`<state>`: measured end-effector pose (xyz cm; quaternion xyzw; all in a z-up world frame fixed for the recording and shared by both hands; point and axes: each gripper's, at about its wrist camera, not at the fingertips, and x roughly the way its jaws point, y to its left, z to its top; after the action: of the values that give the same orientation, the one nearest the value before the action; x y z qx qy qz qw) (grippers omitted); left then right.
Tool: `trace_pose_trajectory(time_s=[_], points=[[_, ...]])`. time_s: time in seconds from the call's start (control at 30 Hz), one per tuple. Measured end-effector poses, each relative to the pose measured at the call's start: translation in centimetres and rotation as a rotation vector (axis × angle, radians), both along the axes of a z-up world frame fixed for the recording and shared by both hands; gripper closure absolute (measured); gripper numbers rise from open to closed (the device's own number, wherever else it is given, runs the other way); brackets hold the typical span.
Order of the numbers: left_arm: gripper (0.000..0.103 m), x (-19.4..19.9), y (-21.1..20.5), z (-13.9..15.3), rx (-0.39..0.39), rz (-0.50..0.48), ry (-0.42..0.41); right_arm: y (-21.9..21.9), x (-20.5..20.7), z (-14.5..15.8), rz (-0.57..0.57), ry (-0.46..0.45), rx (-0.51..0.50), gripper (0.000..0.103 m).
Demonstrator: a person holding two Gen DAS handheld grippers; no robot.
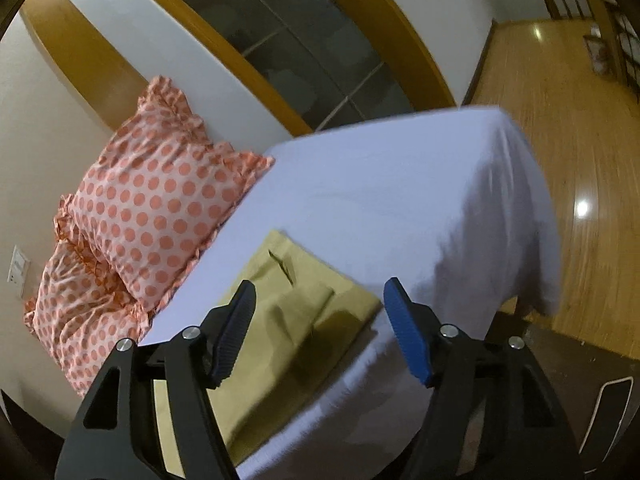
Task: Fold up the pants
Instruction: 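Fold the held pants over onto themselves with both tools, then open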
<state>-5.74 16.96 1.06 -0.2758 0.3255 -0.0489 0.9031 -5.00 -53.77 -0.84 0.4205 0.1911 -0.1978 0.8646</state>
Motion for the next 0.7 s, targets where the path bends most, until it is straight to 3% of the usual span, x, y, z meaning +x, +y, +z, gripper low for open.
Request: trace_pose_trajectory(time_s=[0.23, 0.27, 0.3, 0.37, 0.43, 0.53, 0.63, 0.7], points=[[0.041, -2.7, 2.4, 0.0, -0.007, 0.067, -0.029, 2.3, 1.3, -1.0, 0.120, -0.035, 0.022, 0.037], [0.041, -2.9, 2.7, 0.0, -0.011, 0.074, -0.032, 2.7, 1.5, -1.0, 0.131, -0.034, 0.004, 0.043], [0.040, -3.1, 3.1, -0.1, -0.018, 0.085, -0.033, 3.0, 2.0, -1.1, 0.147, -0.027, -0.005, 0.067], [0.040, -3.3, 3.7, -0.4, -0.027, 0.098, -0.029, 3.3, 2.9, -1.3, 0.181, -0.025, -0.021, 0.098], [0.039, -3.5, 4.3, -0.8, -0.034, 0.104, -0.024, 3.8, 3.7, -0.8, 0.191, -0.035, -0.049, 0.099], [0.036, -4.0, 5.0, -1.4, -0.051, 0.108, -0.028, 6.8, 5.0, 2.9, 0.261, -0.123, -0.126, 0.100], [0.033, -4.3, 5.2, -1.8, -0.060, 0.096, -0.040, 14.3, 7.7, 8.0, 0.498, -0.266, -0.192, 0.100], [0.031, -4.5, 4.8, -1.9, -0.053, 0.079, -0.052, 19.4, 9.0, 9.8, 0.659, -0.323, -0.220, 0.100]])
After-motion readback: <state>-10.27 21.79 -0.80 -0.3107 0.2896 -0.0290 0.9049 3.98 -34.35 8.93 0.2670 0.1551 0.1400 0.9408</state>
